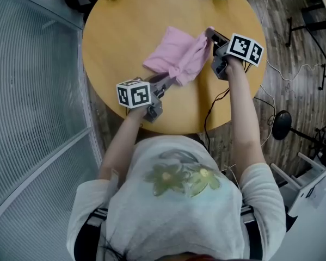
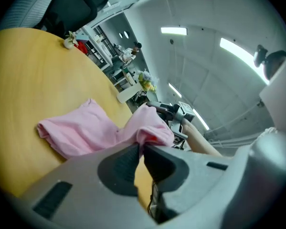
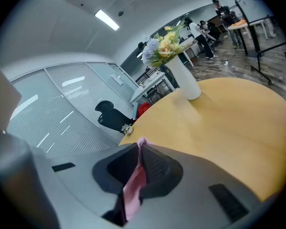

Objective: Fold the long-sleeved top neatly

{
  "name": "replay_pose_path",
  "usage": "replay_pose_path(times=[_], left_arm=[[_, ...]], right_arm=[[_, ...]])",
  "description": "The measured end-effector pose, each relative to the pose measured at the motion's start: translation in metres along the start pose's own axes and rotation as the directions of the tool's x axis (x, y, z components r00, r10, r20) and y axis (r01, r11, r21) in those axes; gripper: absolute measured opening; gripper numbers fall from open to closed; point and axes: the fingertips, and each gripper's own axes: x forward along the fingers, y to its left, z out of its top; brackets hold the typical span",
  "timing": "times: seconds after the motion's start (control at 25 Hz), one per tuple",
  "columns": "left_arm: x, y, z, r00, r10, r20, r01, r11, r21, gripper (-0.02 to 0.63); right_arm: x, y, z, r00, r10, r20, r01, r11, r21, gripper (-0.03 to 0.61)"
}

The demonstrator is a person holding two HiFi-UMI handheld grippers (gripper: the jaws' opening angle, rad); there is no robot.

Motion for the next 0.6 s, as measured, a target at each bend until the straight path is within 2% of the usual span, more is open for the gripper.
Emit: replay_pose_path(times=[0.24, 0.44, 0.6], left_arm=[[-0.059, 0.076, 0.053, 0.993, 0.025, 0.118, -0.003, 0.983, -0.182, 0.034], [-0.087, 0.135, 0.074, 0.977, 0.100, 0.188, -0.033, 0.944, -0.328, 0.034], [-0.092, 0.180, 0.092, 0.963, 0.166, 0.211, -0.066, 0.908, -0.413, 0.034]], right_arm=[[0.110, 0.049, -0.013, 0.999, -0.010, -0.047, 0.010, 1.000, -0.008, 0.037], [0.176, 0.049, -0.038, 0.996, -0.017, -0.086, 0.025, 0.995, 0.092, 0.037], [0.221, 0.029, -0.052, 0.993, -0.063, -0.098, 0.076, 0.989, 0.131, 0.037]])
